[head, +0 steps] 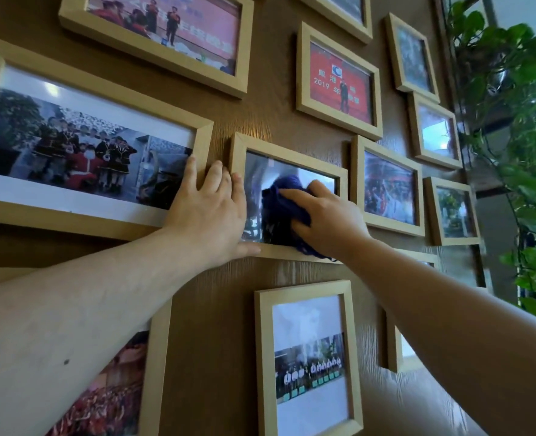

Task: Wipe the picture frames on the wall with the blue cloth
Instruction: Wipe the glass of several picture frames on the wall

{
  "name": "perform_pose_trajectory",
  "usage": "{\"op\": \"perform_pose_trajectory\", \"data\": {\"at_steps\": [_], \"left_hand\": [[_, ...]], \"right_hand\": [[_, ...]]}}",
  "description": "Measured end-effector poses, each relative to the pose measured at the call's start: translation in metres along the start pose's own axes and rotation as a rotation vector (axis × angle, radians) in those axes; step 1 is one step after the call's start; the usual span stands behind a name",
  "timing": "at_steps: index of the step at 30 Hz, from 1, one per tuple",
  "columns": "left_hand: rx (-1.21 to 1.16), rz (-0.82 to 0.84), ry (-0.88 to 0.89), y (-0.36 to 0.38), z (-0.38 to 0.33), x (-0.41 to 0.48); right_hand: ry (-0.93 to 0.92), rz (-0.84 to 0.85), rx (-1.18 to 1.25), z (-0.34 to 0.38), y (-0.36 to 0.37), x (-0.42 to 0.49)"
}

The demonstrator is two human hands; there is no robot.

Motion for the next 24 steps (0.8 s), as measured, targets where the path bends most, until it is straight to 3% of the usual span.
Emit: {"op": "perform_pose_trajectory", "data": {"at_steps": [5,14,17,24], "left_hand": [[0.009,-0.001,0.009,0.003,0.002,0.001],[-0.022,-0.005,0.01,-0.001,0.001,0.0],[-0.022,-0.001,0.024,-0.002,0.001,-0.002],[0.007,-0.003,0.0,0.002,0.001,0.001]], "right_hand": [[0.19,0.058,-0.03,-0.038,0.009,-0.033],[-0.062,0.12,0.255,0.052,-0.005,-0.009],[-0.053,0.155,0.34,0.064,-0.009,0.0],[0.027,0.266,0.25,0.031,-0.002,-0.017]]}}
Point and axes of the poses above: each hand's wrist, its own x-axis towards the middle knuckle, its own y-axis out of the palm, z = x × y, the point moved 5 cm from there along x, towards the middle knuckle, and after that the axes turned 3 degrees about -y, right-handed, at the moved point
